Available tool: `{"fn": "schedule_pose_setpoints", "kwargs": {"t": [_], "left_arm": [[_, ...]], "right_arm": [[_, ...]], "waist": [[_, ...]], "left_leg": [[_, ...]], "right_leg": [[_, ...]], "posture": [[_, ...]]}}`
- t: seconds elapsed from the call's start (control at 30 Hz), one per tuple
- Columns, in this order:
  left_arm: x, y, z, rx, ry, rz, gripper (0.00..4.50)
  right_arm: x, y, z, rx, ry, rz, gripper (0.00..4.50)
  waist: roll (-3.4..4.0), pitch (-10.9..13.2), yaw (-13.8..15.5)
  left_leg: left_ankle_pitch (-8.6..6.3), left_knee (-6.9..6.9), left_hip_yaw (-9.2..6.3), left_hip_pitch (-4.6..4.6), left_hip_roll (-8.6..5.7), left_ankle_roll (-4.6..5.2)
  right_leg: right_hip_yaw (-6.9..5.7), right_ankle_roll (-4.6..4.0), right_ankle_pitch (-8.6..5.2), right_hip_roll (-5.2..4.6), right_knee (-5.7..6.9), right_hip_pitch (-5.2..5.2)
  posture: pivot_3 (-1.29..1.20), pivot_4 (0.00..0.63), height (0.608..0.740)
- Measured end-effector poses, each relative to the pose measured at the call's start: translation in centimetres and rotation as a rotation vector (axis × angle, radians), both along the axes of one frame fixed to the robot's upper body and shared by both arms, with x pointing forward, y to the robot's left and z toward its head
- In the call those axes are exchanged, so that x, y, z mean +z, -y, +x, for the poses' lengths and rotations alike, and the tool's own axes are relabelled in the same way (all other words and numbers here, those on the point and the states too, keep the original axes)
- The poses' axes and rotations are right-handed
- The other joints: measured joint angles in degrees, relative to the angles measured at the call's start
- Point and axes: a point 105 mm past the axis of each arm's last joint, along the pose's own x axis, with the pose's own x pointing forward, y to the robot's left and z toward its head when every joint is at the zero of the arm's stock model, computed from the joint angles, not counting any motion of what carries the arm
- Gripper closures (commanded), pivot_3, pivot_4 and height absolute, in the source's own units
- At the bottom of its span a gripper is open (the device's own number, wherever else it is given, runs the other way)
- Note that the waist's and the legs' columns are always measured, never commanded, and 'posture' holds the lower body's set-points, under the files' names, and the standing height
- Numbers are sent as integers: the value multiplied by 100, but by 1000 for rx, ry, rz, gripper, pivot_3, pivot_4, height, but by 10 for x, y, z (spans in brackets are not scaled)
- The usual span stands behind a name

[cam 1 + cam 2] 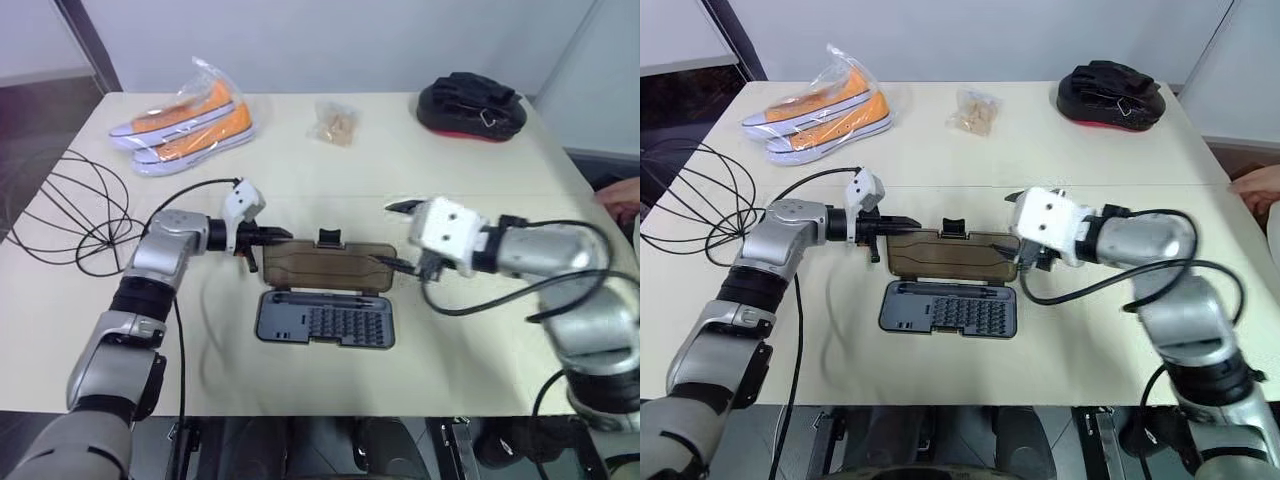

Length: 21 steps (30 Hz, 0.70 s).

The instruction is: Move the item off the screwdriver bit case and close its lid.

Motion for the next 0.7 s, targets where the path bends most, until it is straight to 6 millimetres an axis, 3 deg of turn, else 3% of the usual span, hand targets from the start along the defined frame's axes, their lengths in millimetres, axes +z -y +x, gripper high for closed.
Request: {"fn": "schedule_pose_setpoints", "kwargs": {"t": [0.2, 0.3, 0.47, 0.57, 0.7], "left_arm": [[12, 3, -9, -86, -4, -25, 4500], [20, 6, -16, -144, 1, -34, 4500], [32, 3, -55, -326, -2, 41, 4500], [14, -2, -73, -414, 5, 147, 4500], [1, -9, -69, -419, 29, 216, 4500]], "right_arm": [[-1, 27, -54, 85, -325, 160, 601], [-8, 39, -66, 71, -400, 176, 601], [-32, 48, -76, 29, -473, 183, 601], [-31, 47, -73, 14, -428, 184, 601], [-31, 44, -73, 13, -409, 196, 601]], "waist": [[-3, 0, -16], [-3, 0, -24], [0, -2, -53], [0, -1, -37], [-6, 2, 9]], "left_leg": [[-1, 0, 3, 1, 2, 3], [-1, 0, 5, 5, 5, 3], [-1, 0, 17, 15, 11, 3], [-1, -2, 19, 59, 13, 3], [-1, 5, 6, 65, 14, 3]], "right_leg": [[0, 1, 0, 1, 3, 1], [0, 1, 0, 3, 5, 3], [10, 1, 0, 6, 10, 3], [11, 0, -1, 6, 8, 50], [2, -1, -2, 8, -6, 72]], "posture": [[0, 150, 740], [0, 150, 740], [0, 150, 740], [0, 150, 740], [0, 150, 740]]}}
